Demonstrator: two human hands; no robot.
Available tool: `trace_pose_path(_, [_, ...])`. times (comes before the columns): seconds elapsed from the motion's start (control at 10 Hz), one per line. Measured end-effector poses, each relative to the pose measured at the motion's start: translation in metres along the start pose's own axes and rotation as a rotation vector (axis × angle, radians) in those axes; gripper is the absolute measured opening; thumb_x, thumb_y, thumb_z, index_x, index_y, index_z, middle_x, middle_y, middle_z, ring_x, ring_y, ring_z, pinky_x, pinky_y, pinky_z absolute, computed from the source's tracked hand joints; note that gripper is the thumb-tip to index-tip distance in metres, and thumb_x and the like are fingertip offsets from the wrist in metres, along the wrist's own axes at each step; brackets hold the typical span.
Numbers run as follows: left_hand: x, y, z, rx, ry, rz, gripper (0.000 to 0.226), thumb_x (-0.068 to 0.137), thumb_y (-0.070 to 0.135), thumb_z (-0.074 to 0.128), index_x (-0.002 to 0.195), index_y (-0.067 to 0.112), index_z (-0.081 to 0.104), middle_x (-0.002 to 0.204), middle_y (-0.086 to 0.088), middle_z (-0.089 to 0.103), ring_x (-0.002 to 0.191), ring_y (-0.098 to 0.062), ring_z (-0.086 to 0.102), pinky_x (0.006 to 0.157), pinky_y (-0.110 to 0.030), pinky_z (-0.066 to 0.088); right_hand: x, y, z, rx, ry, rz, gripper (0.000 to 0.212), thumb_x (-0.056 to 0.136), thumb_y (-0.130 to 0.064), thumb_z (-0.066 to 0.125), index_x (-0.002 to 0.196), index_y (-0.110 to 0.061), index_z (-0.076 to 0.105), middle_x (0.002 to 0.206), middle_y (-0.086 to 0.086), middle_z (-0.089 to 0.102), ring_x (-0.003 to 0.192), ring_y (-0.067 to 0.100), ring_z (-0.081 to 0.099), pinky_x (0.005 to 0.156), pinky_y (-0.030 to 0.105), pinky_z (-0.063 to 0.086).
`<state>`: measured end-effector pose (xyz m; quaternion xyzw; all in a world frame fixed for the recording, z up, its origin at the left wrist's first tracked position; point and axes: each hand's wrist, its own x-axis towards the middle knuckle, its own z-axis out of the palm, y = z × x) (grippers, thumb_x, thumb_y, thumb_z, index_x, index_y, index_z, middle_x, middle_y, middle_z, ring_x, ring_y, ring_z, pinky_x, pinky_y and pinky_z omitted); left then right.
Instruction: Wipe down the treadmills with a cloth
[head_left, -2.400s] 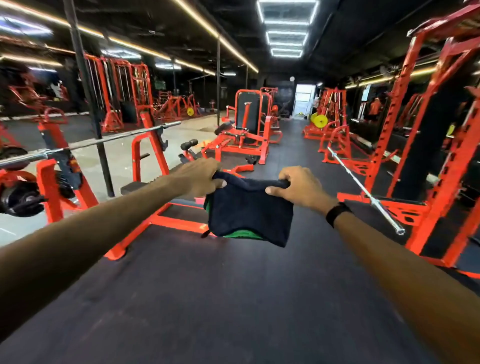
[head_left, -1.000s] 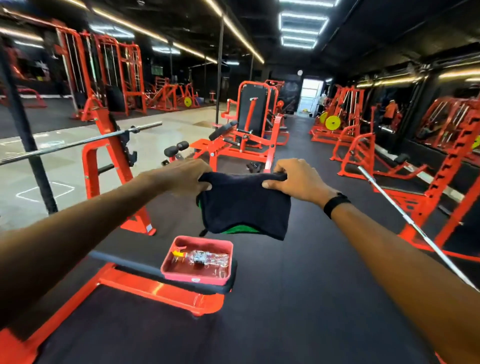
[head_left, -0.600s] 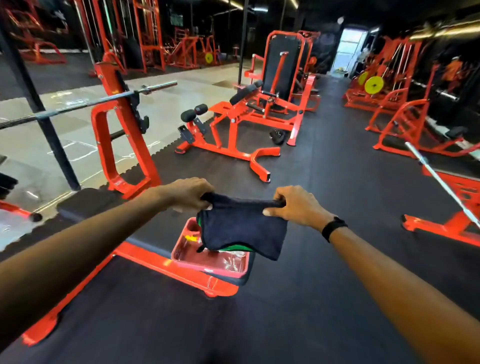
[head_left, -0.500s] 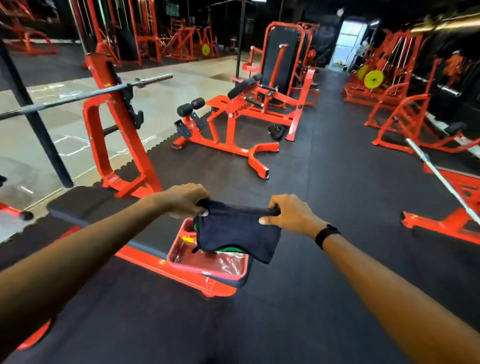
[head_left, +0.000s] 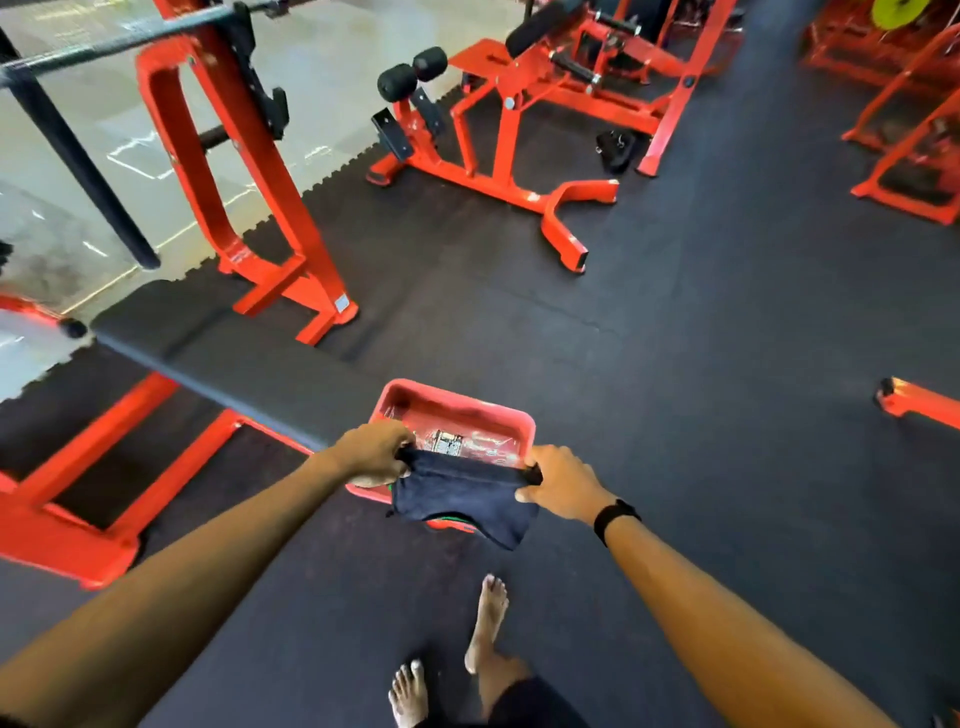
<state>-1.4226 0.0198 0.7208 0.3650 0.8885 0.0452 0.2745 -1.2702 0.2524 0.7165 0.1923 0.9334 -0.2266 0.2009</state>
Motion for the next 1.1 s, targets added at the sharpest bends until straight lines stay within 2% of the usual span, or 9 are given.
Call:
trace_pose_path(0.2, [0.040,-0.005,0.022,-0.097,-0.029,-0.094,0.017,0.080,0.012,0.066,0.097,0.011,0.065,0.103,-0.010,0.067,0.100,-0.031,0.061,0.071,-0.034,0.041,0.050,0.019,0.019,0.052,-0.071,0.016,0.031,0.083,-0.026,0.071,0.108,-0.011,0.060,0.113,0.008,0.065,0.105,0.034,0.061,0.082,0.037,0.047])
trace_pose_path(0.3, [0.058,-0.011,0.030,-0.107,-0.050,-0.145,0.013,0.076,0.011,0.064,0.089,0.013,0.064,0.099,-0.010,0.067,0.096,-0.034,0.061,0.070,-0.038,0.045,0.070,0.026,0.023,0.062,-0.088,0.020,0.029,0.084,-0.025,0.069,0.106,-0.010,0.058,0.111,0.009,0.064,0.104,0.035,0.061,0.083,0.038,0.046])
trace_pose_path(0.5, [0.089,-0.011,0.048,-0.180,-0.078,-0.251,0.020,0.073,0.006,0.060,0.090,0.015,0.067,0.094,-0.008,0.068,0.090,-0.033,0.060,0.066,-0.030,0.037,0.103,0.043,0.042,0.090,-0.169,0.066,0.022,0.084,-0.019,0.067,0.101,-0.011,0.057,0.106,0.011,0.065,0.101,0.036,0.062,0.080,0.039,0.048])
trace_pose_path(0.6, [0.110,-0.017,0.052,-0.225,-0.087,-0.242,0.013,0.069,0.000,0.057,0.071,0.012,0.057,0.082,-0.015,0.064,0.087,-0.040,0.061,0.061,-0.030,0.032,0.119,0.045,0.045,0.114,-0.170,0.090,0.022,0.084,-0.017,0.065,0.105,-0.012,0.058,0.110,0.011,0.065,0.104,0.037,0.062,0.082,0.040,0.048])
trace_pose_path(0.7, [0.129,-0.026,0.050,-0.274,-0.094,-0.265,0.013,0.067,-0.003,0.057,0.070,0.009,0.060,0.077,-0.016,0.063,0.083,-0.040,0.062,0.061,-0.030,0.033,0.130,0.042,0.047,0.121,-0.135,0.128,0.025,0.085,-0.016,0.064,0.109,-0.013,0.058,0.111,0.012,0.067,0.106,0.038,0.062,0.085,0.041,0.048])
trace_pose_path(0.8, [0.146,-0.039,0.059,-0.305,-0.161,-0.250,0.017,0.068,-0.002,0.060,0.081,0.005,0.068,0.082,-0.013,0.067,0.086,-0.034,0.067,0.063,-0.033,0.045,0.140,0.038,0.057,0.076,-0.155,0.150,0.028,0.086,-0.012,0.062,0.114,-0.013,0.059,0.116,0.010,0.066,0.110,0.036,0.061,0.090,0.042,0.047])
trace_pose_path(0.9, [0.143,-0.045,0.076,-0.240,-0.341,-0.230,0.029,0.076,0.005,0.060,0.101,0.007,0.072,0.102,-0.010,0.073,0.099,-0.029,0.069,0.081,-0.037,0.056,0.141,0.035,0.066,0.002,-0.299,0.121,0.028,0.086,-0.011,0.061,0.114,-0.012,0.063,0.120,0.008,0.064,0.114,0.033,0.060,0.093,0.042,0.048])
trace_pose_path(1.0, [0.131,-0.050,0.092,-0.297,-0.397,-0.227,0.031,0.082,0.004,0.060,0.110,0.005,0.072,0.113,-0.011,0.072,0.108,-0.026,0.067,0.091,-0.034,0.054,0.138,0.024,0.080,0.014,-0.386,0.121,0.012,0.086,-0.015,0.062,0.097,-0.013,0.066,0.111,0.009,0.068,0.109,0.032,0.064,0.085,0.040,0.051])
trace_pose_path(1.1, [0.128,-0.058,0.099,-0.392,-0.376,-0.288,0.029,0.084,0.003,0.065,0.112,0.001,0.071,0.115,-0.013,0.071,0.109,-0.025,0.066,0.087,-0.027,0.050,0.140,0.019,0.087,0.101,-0.359,0.179,0.004,0.085,-0.014,0.062,0.082,-0.013,0.065,0.101,0.010,0.071,0.100,0.031,0.066,0.082,0.039,0.053])
